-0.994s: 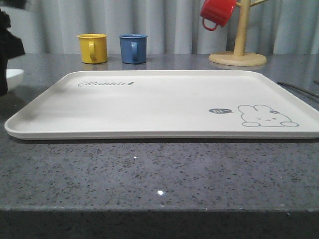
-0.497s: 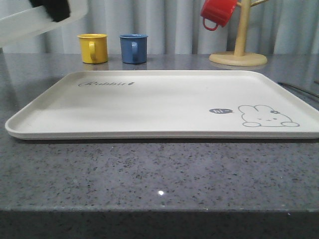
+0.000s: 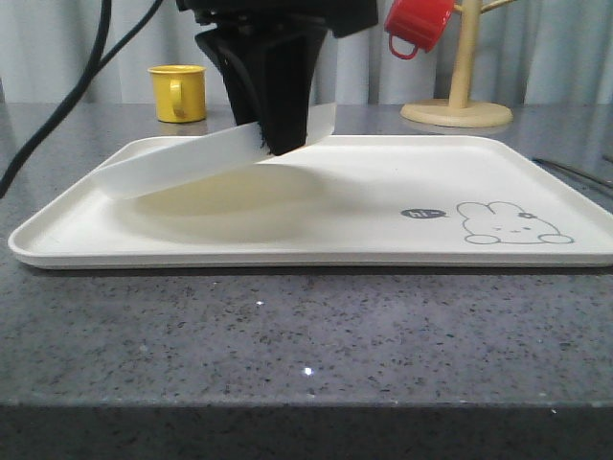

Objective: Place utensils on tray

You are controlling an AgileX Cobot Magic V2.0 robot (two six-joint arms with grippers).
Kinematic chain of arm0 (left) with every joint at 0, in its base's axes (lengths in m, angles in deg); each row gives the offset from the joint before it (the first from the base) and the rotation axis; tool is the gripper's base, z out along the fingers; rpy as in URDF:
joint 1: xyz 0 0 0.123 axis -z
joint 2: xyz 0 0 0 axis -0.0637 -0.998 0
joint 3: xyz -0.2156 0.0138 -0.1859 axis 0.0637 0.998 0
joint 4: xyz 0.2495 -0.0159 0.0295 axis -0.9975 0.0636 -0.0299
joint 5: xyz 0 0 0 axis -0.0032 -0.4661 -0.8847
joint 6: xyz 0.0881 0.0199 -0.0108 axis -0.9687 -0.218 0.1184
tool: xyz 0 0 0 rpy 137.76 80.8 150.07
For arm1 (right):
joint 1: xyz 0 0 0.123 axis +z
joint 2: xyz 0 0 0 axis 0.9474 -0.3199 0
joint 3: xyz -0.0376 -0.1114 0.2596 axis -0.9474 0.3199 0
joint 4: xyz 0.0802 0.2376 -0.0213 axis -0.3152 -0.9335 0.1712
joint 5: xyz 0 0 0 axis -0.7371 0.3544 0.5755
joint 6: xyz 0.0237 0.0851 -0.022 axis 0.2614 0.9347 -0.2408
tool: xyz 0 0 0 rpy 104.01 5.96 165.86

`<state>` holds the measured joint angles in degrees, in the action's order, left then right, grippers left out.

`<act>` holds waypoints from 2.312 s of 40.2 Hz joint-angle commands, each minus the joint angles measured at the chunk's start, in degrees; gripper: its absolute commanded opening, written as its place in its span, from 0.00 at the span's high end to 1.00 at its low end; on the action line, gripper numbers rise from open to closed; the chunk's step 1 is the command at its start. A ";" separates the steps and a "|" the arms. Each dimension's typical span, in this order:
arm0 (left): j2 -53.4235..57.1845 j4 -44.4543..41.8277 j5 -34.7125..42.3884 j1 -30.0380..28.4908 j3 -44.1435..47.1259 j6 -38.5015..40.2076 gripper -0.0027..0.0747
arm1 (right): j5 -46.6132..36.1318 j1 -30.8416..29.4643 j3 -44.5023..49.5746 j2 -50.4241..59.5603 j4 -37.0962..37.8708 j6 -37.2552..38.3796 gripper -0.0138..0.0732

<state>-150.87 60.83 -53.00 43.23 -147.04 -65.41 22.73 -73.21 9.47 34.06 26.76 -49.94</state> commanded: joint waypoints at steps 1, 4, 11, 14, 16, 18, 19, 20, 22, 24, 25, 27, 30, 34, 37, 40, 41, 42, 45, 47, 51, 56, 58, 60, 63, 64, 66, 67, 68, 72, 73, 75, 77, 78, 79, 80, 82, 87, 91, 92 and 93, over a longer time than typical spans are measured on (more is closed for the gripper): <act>1.38 0.17 0.79 0.30 -2.00 0.51 0.99 | -4.47 -0.40 -2.11 -0.76 -0.28 -0.40 0.10; 0.28 0.17 0.79 0.19 -2.00 0.51 0.99 | -4.47 -0.40 -2.11 -0.76 -0.28 -0.40 0.10; -1.70 0.17 1.45 0.19 -2.00 0.51 0.90 | -4.47 -0.40 -2.11 -0.76 -0.28 -0.40 0.10; -1.97 0.17 2.07 0.19 -2.00 0.51 0.79 | -4.47 -0.40 -2.11 -0.76 -0.28 -0.40 0.10; -2.10 0.17 2.24 0.19 -2.00 0.51 0.71 | -4.47 -0.40 -2.11 -0.76 -0.28 -0.40 0.10; -2.10 0.17 2.33 0.19 -2.00 0.51 0.64 | -4.47 -0.40 -2.11 -0.76 -0.28 -0.40 0.10; -2.10 0.07 2.33 0.19 -2.00 0.51 0.61 | -4.47 -0.40 -2.11 -0.76 -0.28 -0.40 0.10; -2.10 0.07 2.33 0.19 -2.00 0.51 0.59 | -4.47 -0.40 -2.11 -0.76 -0.28 -0.40 0.10; -1.98 -0.05 1.28 0.19 -2.44 0.51 0.57 | -4.47 -0.40 -2.11 -0.76 -0.28 -0.40 0.10; -1.87 -0.05 -1.43 0.19 -3.74 0.51 0.57 | -4.47 -0.40 -2.11 -0.76 -0.28 -0.40 0.10; -1.78 -0.05 -1.51 0.19 -4.52 0.51 0.57 | -4.47 -0.40 -2.11 -0.76 -0.28 -0.40 0.10; -0.92 -0.05 -1.51 0.19 -5.47 0.51 0.58 | -4.47 -0.40 -2.11 -0.76 -0.28 -0.40 0.10; 0.71 -0.31 -1.51 0.19 -6.61 0.06 0.60 | -4.47 -0.40 -2.11 -0.76 -0.28 -0.40 0.10; 2.97 -1.94 -1.51 -1.13 -7.12 -0.03 0.72 | -4.47 -0.40 -2.11 -0.76 -0.28 -0.40 0.10; 4.63 -2.06 -1.51 -3.32 -7.12 -0.03 0.85 | -4.47 -0.40 -2.11 -0.76 -0.28 -0.40 0.10; 6.59 -1.96 -1.51 -5.89 -7.12 -0.03 0.98 | -4.47 -0.40 -2.11 -0.76 -0.28 -0.40 0.10; 7.41 -1.96 -1.51 -6.95 -6.89 0.10 0.99 | -4.47 -0.40 -2.11 -0.76 -0.28 -0.40 0.10; 8.12 -1.96 -1.51 -7.81 -6.54 0.10 0.99 | -4.47 -0.40 -2.11 -0.76 -0.28 -0.40 0.10; 10.70 -1.96 -1.51 -11.04 -5.11 0.10 0.99 | -4.47 -0.40 -2.11 -0.76 -0.28 -0.40 0.10; 12.69 -1.96 -1.42 -13.99 -3.51 0.20 0.99 | -4.47 -0.40 -2.11 -0.76 -0.28 -0.40 0.10; 17.17 -1.96 -1.38 -19.65 0.72 0.22 0.99 | -4.47 -0.40 -2.11 -0.76 -0.28 -0.40 0.10; 24.11 -1.61 0.64 -28.75 8.92 0.58 0.99 | -4.47 -0.40 -2.11 -0.76 -0.28 -0.40 0.10; 26.74 -0.75 2.69 -31.86 12.67 0.58 0.99 | -4.47 -0.40 -2.11 -0.76 -0.28 -0.40 0.10; 29.93 0.64 5.45 -35.34 16.60 0.58 0.99 | -4.47 -0.40 -2.11 -0.76 -0.28 -0.40 0.10; 35.12 2.59 10.78 -39.78 22.89 0.58 0.99 | -4.47 -0.40 -2.11 -0.76 -0.28 -0.40 0.10; 37.10 2.88 12.52 -40.95 24.66 0.58 0.99 | -4.47 -0.40 -2.11 -0.76 -0.28 -0.40 0.10; 40.22 3.13 17.01 -42.13 28.87 0.58 0.99 | -4.47 -0.40 -2.11 -0.76 -0.28 -0.40 0.10; 42.45 3.13 19.08 -42.38 30.71 0.58 0.99 | -4.47 -0.40 -2.11 -0.76 -0.28 -0.40 0.10; 44.16 3.13 22.08 -42.43 33.23 0.58 0.99 | -4.47 -0.40 -2.11 -0.76 -0.28 -0.40 0.10; 53.31 3.13 33.35 -41.75 42.32 -0.17 0.99 | -4.47 -0.40 -2.11 -0.76 -0.28 -0.40 0.10; 54.58 3.13 35.62 -41.54 44.33 -0.32 0.99 | -4.47 -0.40 -2.11 -0.76 -0.28 -0.40 0.10; 60.04 3.13 40.53 -40.67 48.88 -0.90 0.99 | -4.47 -0.40 -2.11 -0.76 -0.28 -0.40 0.10; 64.76 3.13 44.49 -40.03 53.26 -1.18 0.99 | -4.47 -0.40 -2.11 -0.76 -0.28 -0.40 0.10; 66.76 3.13 46.37 -39.72 55.62 -1.18 0.99 | -4.47 -0.40 -2.11 -0.76 -0.28 -0.40 0.10; 69.38 3.13 47.57 -39.46 57.34 -1.18 0.99 | -4.47 -0.40 -2.11 -0.76 -0.28 -0.40 0.10; 71.34 3.13 48.95 -39.33 59.55 -1.18 0.99 | -4.47 -0.40 -2.11 -0.76 -0.28 -0.40 0.10; 76.26 3.13 50.80 -39.19 63.02 -1.18 0.99 | -4.47 -0.40 -2.11 -0.76 -0.28 -0.40 0.10; 85.32 3.13 51.62 -39.19 69.24 -1.18 0.99 | -4.47 -0.40 -2.11 -0.76 -0.28 -0.40 0.10; 91.12 3.13 51.62 -39.19 71.90 -1.18 0.99 | -4.47 -0.40 -2.11 -0.76 -0.28 -0.40 0.10; 92.23 3.13 51.62 -39.19 72.22 -1.18 0.99 | -4.47 -0.40 -2.11 -0.76 -0.28 -0.40 0.10; 93.18 3.13 51.62 -39.19 72.51 -1.18 0.99 | -4.47 -0.40 -2.11 -0.76 -0.28 -0.40 0.10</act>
<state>-59.99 63.37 -6.84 3.56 -74.05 -66.59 22.73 -73.21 9.47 34.06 26.76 -49.94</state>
